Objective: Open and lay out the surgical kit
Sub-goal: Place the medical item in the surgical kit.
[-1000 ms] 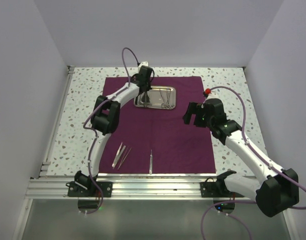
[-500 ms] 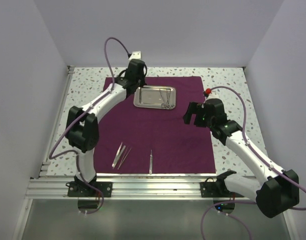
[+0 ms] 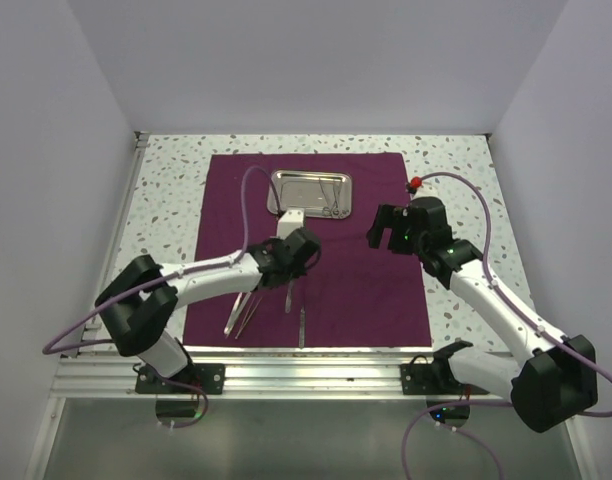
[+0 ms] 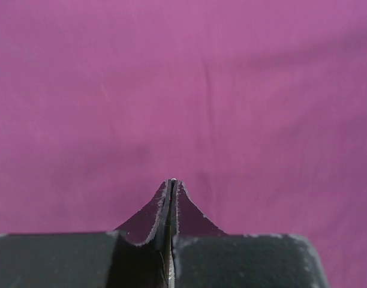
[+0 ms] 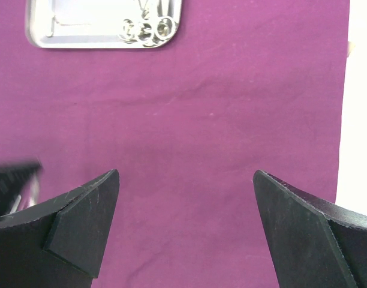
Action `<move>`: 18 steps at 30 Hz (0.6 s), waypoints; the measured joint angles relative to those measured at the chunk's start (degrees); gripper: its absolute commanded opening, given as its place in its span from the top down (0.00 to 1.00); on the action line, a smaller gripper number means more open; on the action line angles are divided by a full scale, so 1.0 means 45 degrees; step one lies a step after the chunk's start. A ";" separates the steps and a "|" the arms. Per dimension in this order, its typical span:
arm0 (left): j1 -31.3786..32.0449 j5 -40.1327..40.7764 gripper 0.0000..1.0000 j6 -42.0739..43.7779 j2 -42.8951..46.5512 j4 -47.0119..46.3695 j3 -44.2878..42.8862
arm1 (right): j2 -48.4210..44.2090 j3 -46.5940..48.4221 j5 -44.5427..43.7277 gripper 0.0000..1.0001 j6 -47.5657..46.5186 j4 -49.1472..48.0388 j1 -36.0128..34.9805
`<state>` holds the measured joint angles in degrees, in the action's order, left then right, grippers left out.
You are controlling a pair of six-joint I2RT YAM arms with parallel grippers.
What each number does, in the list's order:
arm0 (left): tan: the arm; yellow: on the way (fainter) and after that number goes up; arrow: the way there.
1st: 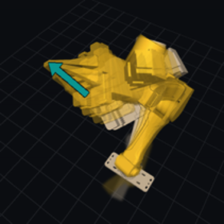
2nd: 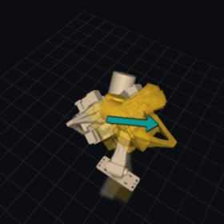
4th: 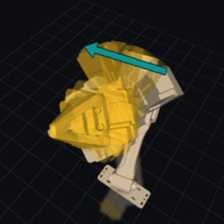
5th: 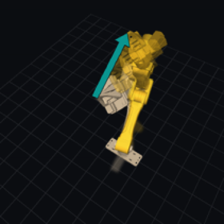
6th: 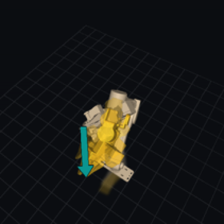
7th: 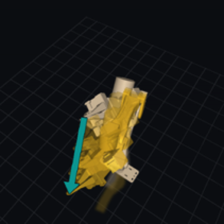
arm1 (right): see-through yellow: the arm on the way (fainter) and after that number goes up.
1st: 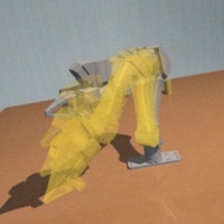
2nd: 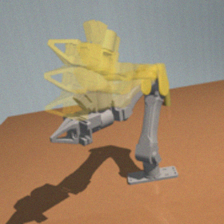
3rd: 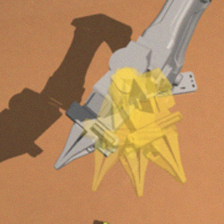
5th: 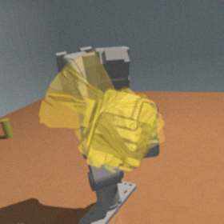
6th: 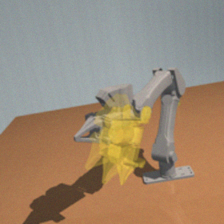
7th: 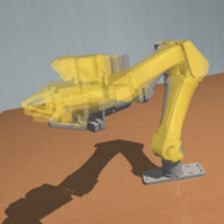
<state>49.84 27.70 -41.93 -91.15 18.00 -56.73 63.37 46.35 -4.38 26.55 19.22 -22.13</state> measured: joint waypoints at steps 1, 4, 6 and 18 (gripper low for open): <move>0.0369 0.0146 1.00 -0.0359 0.0000 0.0010 0.0267 | 0.0049 0.0000 -0.0068 0.02 0.0000 0.0010 0.0000; 0.1744 0.0617 1.00 -0.1642 -0.0053 0.0131 0.0933 | 0.0087 0.0000 -0.0199 0.02 0.0000 0.0015 0.0000; 0.2477 0.0831 1.00 -0.2331 -0.0248 0.0117 0.1049 | 0.0087 0.0000 -0.0272 0.02 0.0000 0.0010 0.0000; 0.3463 0.1564 0.37 -0.4707 -0.1481 -0.0058 0.0947 | 0.0087 0.0000 -0.0520 0.02 -0.0005 0.0019 0.0000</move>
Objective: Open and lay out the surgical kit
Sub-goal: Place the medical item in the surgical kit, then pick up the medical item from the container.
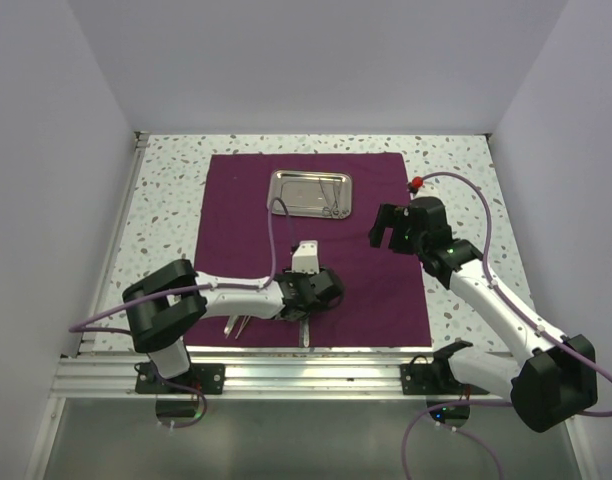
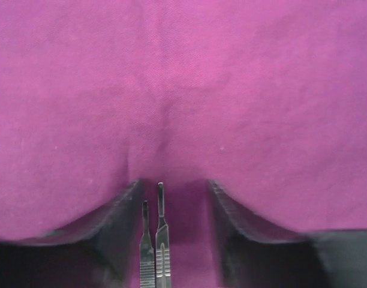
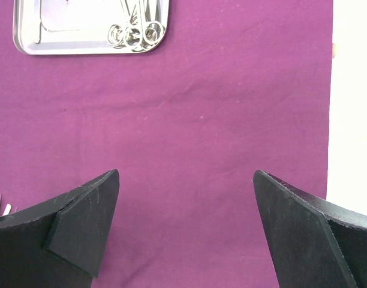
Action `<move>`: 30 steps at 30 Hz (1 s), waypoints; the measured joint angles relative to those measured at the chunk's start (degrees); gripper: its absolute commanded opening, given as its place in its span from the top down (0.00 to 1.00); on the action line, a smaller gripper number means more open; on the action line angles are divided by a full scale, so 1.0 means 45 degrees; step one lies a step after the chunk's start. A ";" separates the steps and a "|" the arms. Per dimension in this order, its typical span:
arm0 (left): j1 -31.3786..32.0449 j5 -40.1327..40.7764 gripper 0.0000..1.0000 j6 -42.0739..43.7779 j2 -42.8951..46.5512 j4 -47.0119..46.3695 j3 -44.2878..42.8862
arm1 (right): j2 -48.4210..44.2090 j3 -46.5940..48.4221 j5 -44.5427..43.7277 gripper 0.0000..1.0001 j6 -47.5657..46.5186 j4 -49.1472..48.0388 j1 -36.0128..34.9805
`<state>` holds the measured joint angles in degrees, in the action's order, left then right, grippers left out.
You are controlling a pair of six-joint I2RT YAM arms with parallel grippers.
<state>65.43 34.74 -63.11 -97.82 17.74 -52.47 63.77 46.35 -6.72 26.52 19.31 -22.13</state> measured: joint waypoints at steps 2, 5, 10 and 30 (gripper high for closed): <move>0.0000 -0.0005 0.31 -0.0029 -0.0015 -0.0034 -0.0117 | 0.0000 0.0000 0.0000 0.02 0.0000 0.0000 0.0000; -0.0005 0.0019 0.29 0.0063 -0.0015 0.0189 -0.0408 | 0.0000 0.0000 0.0000 0.02 0.0000 0.0000 0.0000; -0.0277 0.0238 0.34 0.1093 -0.0019 0.0549 -0.2152 | 0.0000 0.0000 0.0010 0.02 0.0000 0.0000 0.0000; -0.8126 -0.2997 0.41 0.9122 -0.6674 -0.1933 -1.0185 | -0.0005 0.0000 0.0500 0.02 0.0005 -0.0015 0.0000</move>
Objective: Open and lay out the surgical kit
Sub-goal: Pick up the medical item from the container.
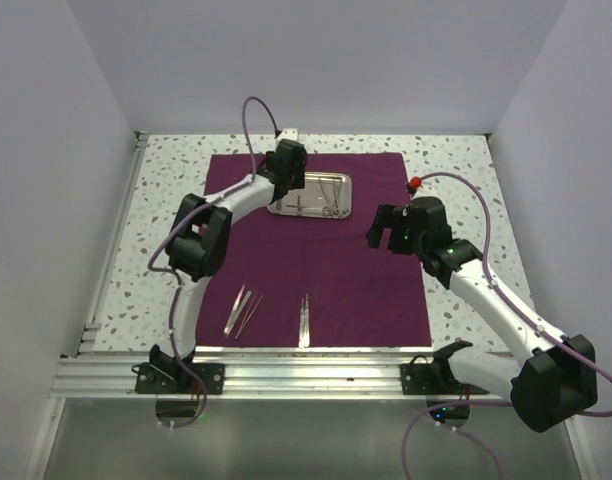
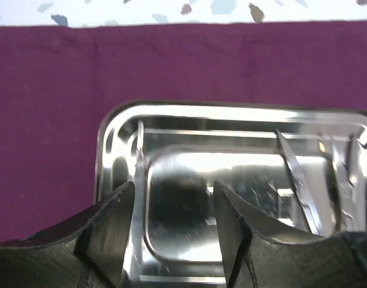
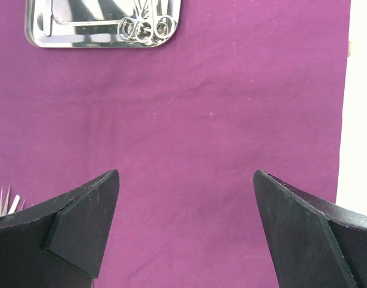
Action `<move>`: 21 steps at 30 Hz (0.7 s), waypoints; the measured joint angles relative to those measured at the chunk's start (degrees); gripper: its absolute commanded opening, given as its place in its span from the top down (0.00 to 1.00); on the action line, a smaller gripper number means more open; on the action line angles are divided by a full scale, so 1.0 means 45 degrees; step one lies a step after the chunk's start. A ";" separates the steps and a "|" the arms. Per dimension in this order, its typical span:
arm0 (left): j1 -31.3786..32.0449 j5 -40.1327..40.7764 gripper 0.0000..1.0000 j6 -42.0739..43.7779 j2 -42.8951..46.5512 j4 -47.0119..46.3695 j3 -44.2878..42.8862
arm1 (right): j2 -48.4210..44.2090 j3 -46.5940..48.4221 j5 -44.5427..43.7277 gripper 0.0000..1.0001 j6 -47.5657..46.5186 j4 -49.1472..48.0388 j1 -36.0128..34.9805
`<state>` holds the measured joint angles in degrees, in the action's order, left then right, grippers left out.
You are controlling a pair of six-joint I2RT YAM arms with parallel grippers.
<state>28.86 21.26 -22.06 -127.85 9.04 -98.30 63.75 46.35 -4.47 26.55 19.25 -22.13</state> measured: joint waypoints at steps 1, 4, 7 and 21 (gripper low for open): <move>-0.0272 -0.0257 0.41 0.0160 -0.0330 0.0049 -0.0364 | 0.0000 0.0000 0.0019 0.02 0.0000 0.0000 0.0000; -0.0942 -0.0889 0.42 0.0505 -0.1321 0.0253 -0.1637 | 0.0000 0.0000 0.0175 0.02 0.0000 -0.0005 0.0000; -0.1399 -0.1520 0.41 0.0821 -0.2137 0.0447 -0.2749 | 0.0000 0.0000 0.0233 0.02 0.0000 -0.0010 0.0000; -0.1491 -0.1967 0.46 0.1384 -0.2390 -0.0049 -0.2584 | 0.0335 0.0000 0.0228 0.03 0.0000 -0.0097 0.0000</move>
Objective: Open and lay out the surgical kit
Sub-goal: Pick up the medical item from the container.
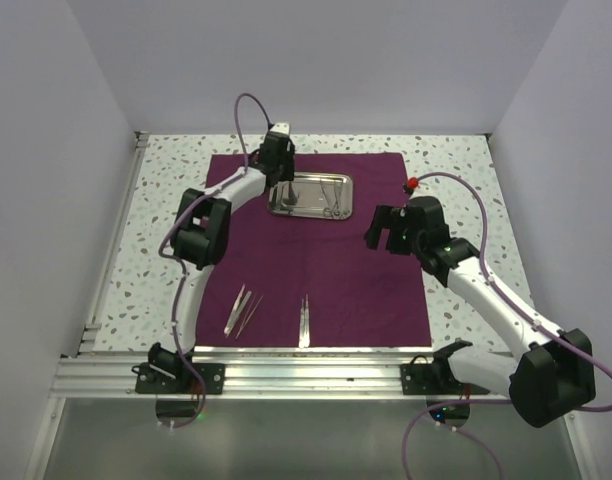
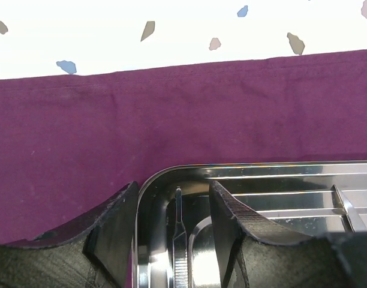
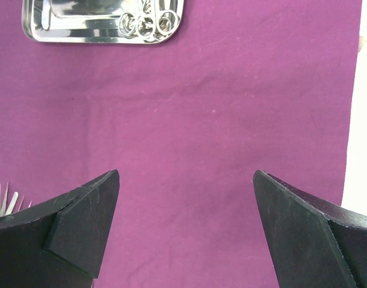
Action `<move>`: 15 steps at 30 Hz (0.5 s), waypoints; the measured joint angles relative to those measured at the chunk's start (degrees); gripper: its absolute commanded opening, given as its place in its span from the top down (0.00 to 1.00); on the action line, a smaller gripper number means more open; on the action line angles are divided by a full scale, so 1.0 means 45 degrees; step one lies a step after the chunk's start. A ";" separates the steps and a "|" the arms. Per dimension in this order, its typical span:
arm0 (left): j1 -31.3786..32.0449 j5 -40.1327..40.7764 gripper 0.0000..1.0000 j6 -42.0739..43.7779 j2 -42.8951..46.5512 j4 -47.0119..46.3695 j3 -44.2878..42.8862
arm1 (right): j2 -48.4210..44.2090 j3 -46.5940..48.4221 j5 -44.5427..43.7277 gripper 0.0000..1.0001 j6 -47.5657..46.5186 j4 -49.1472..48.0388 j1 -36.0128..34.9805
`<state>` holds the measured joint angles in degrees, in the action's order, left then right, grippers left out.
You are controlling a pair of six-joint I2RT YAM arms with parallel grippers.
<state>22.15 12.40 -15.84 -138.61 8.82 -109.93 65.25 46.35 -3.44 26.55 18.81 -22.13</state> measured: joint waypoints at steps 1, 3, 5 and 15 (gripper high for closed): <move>0.0000 0.0010 0.48 0.0005 0.0034 -0.0010 0.0049 | 0.0000 0.0000 0.0000 0.03 0.0000 0.0000 0.0000; 0.0005 0.0049 0.49 0.0000 0.0102 -0.0058 0.0175 | 0.0000 0.0000 0.0000 0.02 0.0000 -0.0019 0.0000; 0.0019 0.0117 0.49 -0.0005 0.0257 -0.0151 0.0437 | 0.0000 0.0000 0.0000 0.03 0.0000 -0.0015 0.0000; 0.0627 0.1302 0.50 0.0117 0.1428 -0.0243 0.1875 | 0.0010 0.0000 0.0005 0.03 0.0000 -0.0039 0.0000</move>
<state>24.97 18.26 -15.31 -132.18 7.73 -101.49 65.30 46.35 -3.42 26.55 18.63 -22.13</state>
